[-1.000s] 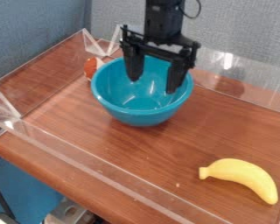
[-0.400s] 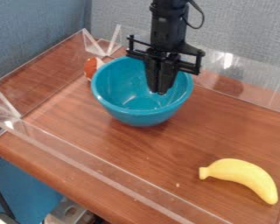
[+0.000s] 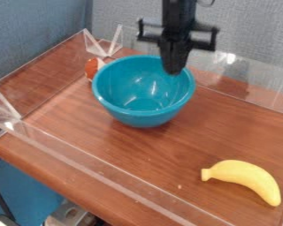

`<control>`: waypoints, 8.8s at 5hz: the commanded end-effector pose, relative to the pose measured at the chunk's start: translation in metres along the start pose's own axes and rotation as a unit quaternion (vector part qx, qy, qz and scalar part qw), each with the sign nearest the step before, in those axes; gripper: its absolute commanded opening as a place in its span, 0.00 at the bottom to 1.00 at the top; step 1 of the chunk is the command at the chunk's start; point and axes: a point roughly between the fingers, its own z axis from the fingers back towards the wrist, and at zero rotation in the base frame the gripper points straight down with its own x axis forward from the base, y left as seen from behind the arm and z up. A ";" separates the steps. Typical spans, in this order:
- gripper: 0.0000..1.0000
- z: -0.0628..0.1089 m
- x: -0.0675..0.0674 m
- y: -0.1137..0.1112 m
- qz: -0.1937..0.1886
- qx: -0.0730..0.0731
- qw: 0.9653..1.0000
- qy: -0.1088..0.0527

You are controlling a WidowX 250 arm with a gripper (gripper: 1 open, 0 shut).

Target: Put the mushroom in the blue bowl

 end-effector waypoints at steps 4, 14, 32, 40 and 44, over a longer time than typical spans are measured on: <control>0.00 0.025 0.074 -0.066 -0.004 -0.020 0.998 -0.062; 0.00 0.018 0.079 -0.035 0.177 -0.024 0.974 -0.140; 1.00 0.026 0.018 0.070 0.149 0.069 0.967 -0.194; 1.00 0.063 -0.002 0.063 0.119 0.052 0.973 -0.190; 1.00 0.051 -0.012 0.065 0.156 0.054 0.968 -0.188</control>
